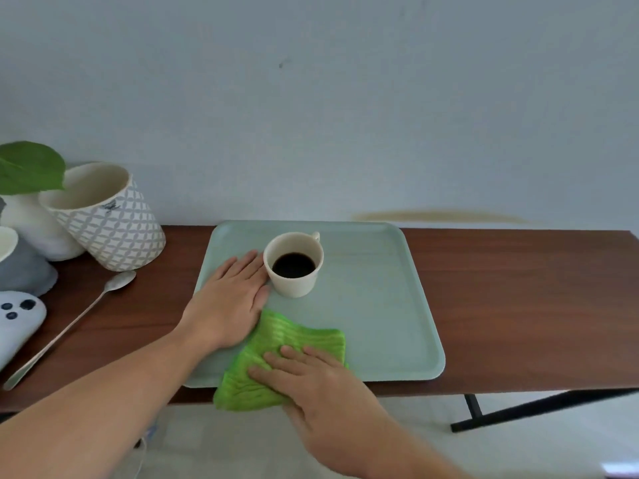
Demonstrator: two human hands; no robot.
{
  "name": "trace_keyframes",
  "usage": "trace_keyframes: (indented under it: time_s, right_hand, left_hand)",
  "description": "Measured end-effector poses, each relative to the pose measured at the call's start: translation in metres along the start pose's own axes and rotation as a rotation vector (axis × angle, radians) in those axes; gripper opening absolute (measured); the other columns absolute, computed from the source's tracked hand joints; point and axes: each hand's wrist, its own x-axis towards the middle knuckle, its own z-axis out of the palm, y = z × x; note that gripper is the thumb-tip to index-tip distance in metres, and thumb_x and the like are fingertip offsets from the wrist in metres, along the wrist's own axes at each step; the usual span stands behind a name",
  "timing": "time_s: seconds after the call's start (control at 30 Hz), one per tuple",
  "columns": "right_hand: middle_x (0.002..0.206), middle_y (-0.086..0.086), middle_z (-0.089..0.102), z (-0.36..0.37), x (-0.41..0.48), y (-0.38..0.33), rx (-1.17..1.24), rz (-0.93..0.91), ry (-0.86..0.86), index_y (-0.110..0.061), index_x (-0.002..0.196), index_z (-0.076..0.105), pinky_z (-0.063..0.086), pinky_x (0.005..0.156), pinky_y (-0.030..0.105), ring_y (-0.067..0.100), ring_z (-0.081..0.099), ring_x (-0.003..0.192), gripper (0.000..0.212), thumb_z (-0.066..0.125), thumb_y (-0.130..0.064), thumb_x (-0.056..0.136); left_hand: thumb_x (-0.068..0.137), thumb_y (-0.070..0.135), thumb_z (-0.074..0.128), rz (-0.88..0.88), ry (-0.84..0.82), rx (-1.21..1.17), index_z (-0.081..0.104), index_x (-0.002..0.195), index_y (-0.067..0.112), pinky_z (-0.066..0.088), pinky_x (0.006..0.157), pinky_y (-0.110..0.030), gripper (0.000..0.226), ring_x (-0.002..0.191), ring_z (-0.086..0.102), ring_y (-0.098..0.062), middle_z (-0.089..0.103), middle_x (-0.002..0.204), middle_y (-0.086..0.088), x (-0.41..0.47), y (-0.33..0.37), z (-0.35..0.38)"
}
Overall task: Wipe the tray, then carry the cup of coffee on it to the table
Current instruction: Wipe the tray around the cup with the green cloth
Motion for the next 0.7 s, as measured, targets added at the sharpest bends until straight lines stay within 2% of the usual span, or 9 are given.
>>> trace_keyframes:
  time_s: [0.13, 0.2, 0.3, 0.43, 0.57, 0.7]
  right_hand:
    - [0.159, -0.021, 0.027, -0.009, -0.037, 0.048, 0.014, 0.229, 0.128, -0.045, 0.151, 0.033, 0.005, 0.123, 0.028, 0.003, 0.018, 0.149, 0.059, 0.041, -0.027, 0.095]
    - [0.160, -0.017, 0.029, -0.016, -0.039, 0.075, -0.055, 0.339, 0.191, -0.043, 0.151, 0.033, 0.006, 0.122, 0.028, 0.009, 0.021, 0.149, 0.059, 0.043, -0.025, 0.096]
    - [0.161, -0.005, 0.031, -0.030, -0.003, 0.110, -0.141, 0.437, 0.261, -0.037, 0.152, 0.034, 0.017, 0.122, 0.039, 0.022, 0.026, 0.148, 0.056, 0.043, -0.022, 0.098]
    - [0.163, 0.003, 0.026, -0.054, 0.058, 0.139, -0.194, 0.527, 0.273, -0.031, 0.155, 0.027, 0.016, 0.122, 0.045, 0.028, 0.022, 0.149, 0.063, 0.040, -0.011, 0.096]
    - [0.163, 0.008, 0.023, -0.050, 0.060, 0.131, -0.265, 0.565, 0.252, -0.025, 0.157, 0.022, 0.017, 0.121, 0.049, 0.032, 0.021, 0.149, 0.069, 0.040, -0.006, 0.093]
    - [0.163, 0.004, 0.024, -0.023, 0.006, 0.089, -0.237, 0.541, 0.183, -0.029, 0.156, 0.022, 0.018, 0.120, 0.046, 0.029, 0.022, 0.149, 0.069, 0.041, -0.009, 0.093]
  left_hand:
    - [0.099, 0.043, 0.005, -0.027, -0.016, -0.004, 0.023, 0.156, 0.025, 0.009, 0.124, -0.036, 0.063, 0.152, 0.008, -0.009, 0.022, 0.165, 0.006, 0.000, 0.001, 0.000]
    - [0.100, 0.042, 0.007, -0.021, -0.013, -0.008, 0.023, 0.156, 0.025, 0.008, 0.124, -0.036, 0.061, 0.152, 0.008, -0.009, 0.023, 0.164, 0.006, -0.001, 0.001, -0.001]
    - [0.102, 0.041, 0.010, -0.006, -0.016, 0.012, 0.023, 0.156, 0.023, 0.007, 0.124, -0.036, 0.059, 0.152, 0.008, -0.009, 0.024, 0.164, 0.005, -0.001, 0.001, -0.002]
    - [0.101, 0.043, 0.007, -0.010, -0.033, 0.052, 0.022, 0.157, 0.024, 0.007, 0.124, -0.035, 0.061, 0.152, 0.007, -0.009, 0.022, 0.165, 0.005, -0.002, 0.002, -0.004]
    - [0.101, 0.043, 0.007, -0.022, -0.032, 0.029, 0.021, 0.157, 0.025, 0.007, 0.124, -0.035, 0.061, 0.152, 0.005, -0.007, 0.020, 0.165, 0.006, -0.002, 0.002, -0.003]
    - [0.098, 0.046, 0.003, -0.026, -0.027, 0.001, 0.022, 0.157, 0.026, 0.007, 0.124, -0.036, 0.065, 0.152, 0.005, -0.007, 0.020, 0.165, 0.007, 0.000, 0.002, -0.003]
